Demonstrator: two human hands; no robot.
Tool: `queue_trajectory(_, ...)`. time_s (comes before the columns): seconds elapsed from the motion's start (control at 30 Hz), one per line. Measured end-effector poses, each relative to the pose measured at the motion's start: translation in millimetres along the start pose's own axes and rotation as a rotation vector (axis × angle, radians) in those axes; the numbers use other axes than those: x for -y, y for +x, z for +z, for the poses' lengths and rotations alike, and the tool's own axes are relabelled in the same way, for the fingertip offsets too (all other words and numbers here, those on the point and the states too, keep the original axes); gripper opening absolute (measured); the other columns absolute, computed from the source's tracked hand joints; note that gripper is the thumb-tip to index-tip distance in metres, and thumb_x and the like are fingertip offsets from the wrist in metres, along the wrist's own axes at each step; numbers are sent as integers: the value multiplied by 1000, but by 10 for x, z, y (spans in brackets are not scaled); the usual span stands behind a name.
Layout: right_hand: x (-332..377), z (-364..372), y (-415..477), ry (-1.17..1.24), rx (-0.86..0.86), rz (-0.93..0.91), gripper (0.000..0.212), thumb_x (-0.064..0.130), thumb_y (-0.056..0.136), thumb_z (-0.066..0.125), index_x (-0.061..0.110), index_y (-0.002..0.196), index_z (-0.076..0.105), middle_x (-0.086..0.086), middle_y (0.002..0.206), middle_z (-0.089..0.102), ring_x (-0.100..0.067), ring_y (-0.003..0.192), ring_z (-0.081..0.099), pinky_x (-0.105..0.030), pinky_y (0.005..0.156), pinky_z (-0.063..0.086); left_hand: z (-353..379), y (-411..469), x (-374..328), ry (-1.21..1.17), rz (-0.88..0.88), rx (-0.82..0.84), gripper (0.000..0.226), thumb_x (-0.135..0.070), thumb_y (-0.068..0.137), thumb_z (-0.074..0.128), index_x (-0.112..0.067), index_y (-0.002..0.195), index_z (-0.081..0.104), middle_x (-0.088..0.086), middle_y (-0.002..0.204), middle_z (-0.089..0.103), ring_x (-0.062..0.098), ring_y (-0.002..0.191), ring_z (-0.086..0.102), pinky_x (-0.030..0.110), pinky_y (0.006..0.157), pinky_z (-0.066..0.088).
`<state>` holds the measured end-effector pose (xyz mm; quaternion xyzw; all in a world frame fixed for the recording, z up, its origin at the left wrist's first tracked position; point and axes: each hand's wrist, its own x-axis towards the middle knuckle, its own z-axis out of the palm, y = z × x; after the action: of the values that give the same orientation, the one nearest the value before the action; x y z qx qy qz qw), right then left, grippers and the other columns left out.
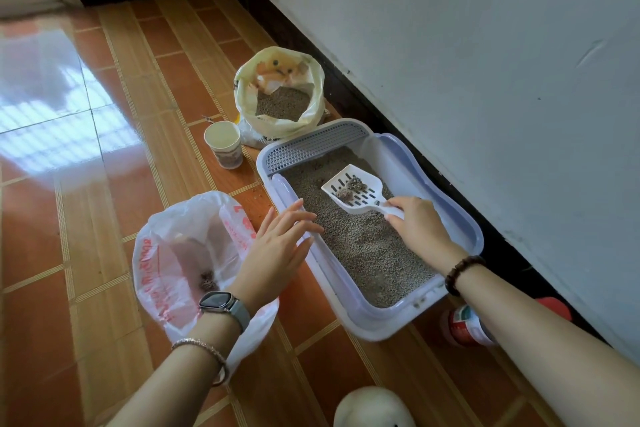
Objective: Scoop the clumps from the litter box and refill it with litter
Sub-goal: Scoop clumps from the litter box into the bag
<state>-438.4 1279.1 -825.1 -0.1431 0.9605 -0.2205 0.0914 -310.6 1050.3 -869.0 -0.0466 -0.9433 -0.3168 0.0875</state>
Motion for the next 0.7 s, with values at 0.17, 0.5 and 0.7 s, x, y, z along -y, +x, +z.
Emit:
queue_trajectory(0.17,-14,1,-12,28,10,16,26,16,92,62,15,118,69,-5,90,67,-14,63,54,-21,49,37,-5,0,-18,12,-5,0,27,-31,100,38,-31,118,59,-11,136,48,6,146,17,45,122,6)
queue_trajectory(0.5,75,-139,-22,76,-2,12,28,16,93,61,14,121,67,-1,87,65,-6,56,50,-15,44,31,-5,30,5,-9,-4,0,35,-38,99,32,-30,118,60,-11,135,49,6,146,17,43,122,3)
queue_trajectory(0.7,295,-370,-15,87,-32,-67,26,17,92,63,14,117,69,1,80,62,-9,58,51,-24,50,36,-83,18,-29,20,9,-23,29,-23,99,44,-27,125,57,-10,140,48,3,144,22,37,122,-1)
